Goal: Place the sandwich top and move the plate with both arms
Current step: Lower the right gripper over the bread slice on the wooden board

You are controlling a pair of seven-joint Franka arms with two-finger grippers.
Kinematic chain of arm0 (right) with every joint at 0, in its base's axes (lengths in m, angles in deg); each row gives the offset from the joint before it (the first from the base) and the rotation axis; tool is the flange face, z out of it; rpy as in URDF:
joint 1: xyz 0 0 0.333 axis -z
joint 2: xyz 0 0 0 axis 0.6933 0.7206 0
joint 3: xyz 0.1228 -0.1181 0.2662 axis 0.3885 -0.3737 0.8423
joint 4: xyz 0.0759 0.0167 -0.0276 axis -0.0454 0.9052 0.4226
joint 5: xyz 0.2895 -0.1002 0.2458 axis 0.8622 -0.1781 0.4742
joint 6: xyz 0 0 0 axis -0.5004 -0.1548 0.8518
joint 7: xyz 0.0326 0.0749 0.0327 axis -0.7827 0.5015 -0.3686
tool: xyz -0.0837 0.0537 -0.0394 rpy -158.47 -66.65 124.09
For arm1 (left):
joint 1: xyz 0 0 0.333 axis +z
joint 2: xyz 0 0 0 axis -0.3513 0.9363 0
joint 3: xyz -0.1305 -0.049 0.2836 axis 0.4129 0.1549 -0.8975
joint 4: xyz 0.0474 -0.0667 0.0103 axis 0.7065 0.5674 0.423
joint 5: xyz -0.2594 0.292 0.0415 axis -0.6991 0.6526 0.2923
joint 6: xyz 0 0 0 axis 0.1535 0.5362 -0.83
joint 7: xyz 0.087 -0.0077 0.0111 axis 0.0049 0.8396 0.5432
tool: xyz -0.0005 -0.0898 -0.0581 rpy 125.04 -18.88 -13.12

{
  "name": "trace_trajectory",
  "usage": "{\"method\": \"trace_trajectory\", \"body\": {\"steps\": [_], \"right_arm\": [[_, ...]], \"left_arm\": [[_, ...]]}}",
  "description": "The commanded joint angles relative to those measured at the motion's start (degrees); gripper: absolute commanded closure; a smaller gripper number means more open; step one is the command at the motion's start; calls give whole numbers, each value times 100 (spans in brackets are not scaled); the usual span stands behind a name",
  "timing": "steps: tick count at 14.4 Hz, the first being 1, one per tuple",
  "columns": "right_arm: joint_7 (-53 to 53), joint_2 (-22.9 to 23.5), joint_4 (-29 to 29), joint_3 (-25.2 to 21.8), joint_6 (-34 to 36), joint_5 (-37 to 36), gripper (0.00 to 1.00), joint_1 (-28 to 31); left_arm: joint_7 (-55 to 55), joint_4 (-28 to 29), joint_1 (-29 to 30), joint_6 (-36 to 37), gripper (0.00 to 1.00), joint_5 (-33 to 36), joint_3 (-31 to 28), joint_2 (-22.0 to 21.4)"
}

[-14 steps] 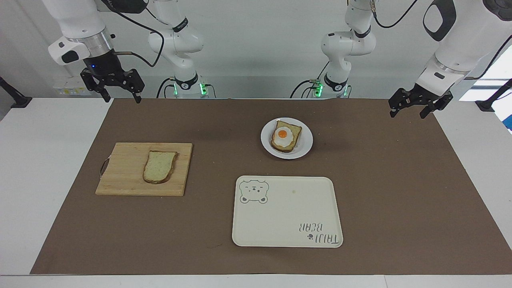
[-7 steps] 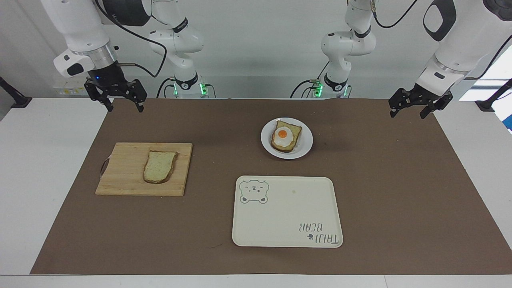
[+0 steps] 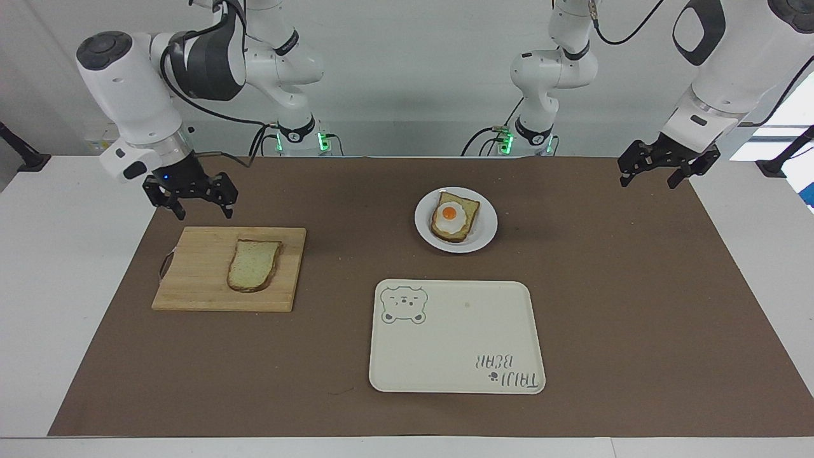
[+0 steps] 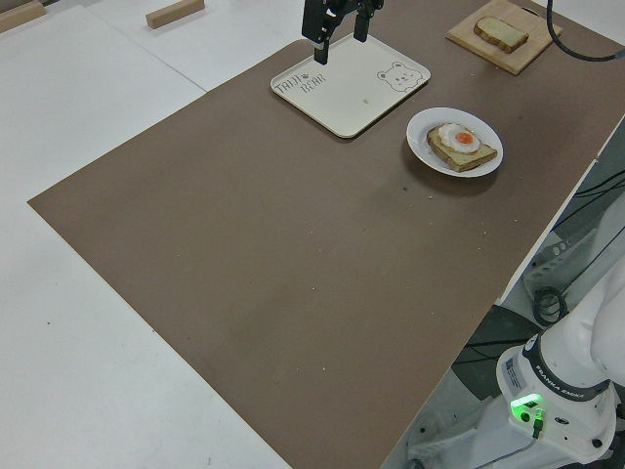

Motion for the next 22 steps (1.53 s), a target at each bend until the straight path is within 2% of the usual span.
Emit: {"method": "trace_trajectory", "body": {"steps": [1, 3, 8, 11, 14, 19, 22], "right_arm": [[-191, 330, -12, 48, -378, 217, 0, 101], [-182, 541, 32, 48, -590, 435, 0, 101], [-217, 709, 699, 48, -1468, 551, 0, 119], [-400, 709, 954, 48, -1487, 856, 0, 337], [-1305, 709, 1209, 48, -1566, 1105, 0, 531], [-1395, 736, 1359, 48, -1584, 1131, 0, 646], [-1665, 998, 1412, 48, -1768, 1375, 0, 769]], "left_arm": [[45, 36, 47, 46, 0, -35, 17, -61], [45, 36, 39, 46, 0, -35, 17, -61], [45, 36, 47, 46, 0, -35, 17, -69], [45, 36, 39, 46, 0, -35, 17, -69], [45, 36, 47, 46, 0, -35, 17, -61], [45, 36, 47, 46, 0, -35, 17, -61], [45, 36, 47, 46, 0, -35, 17, -61]]}}
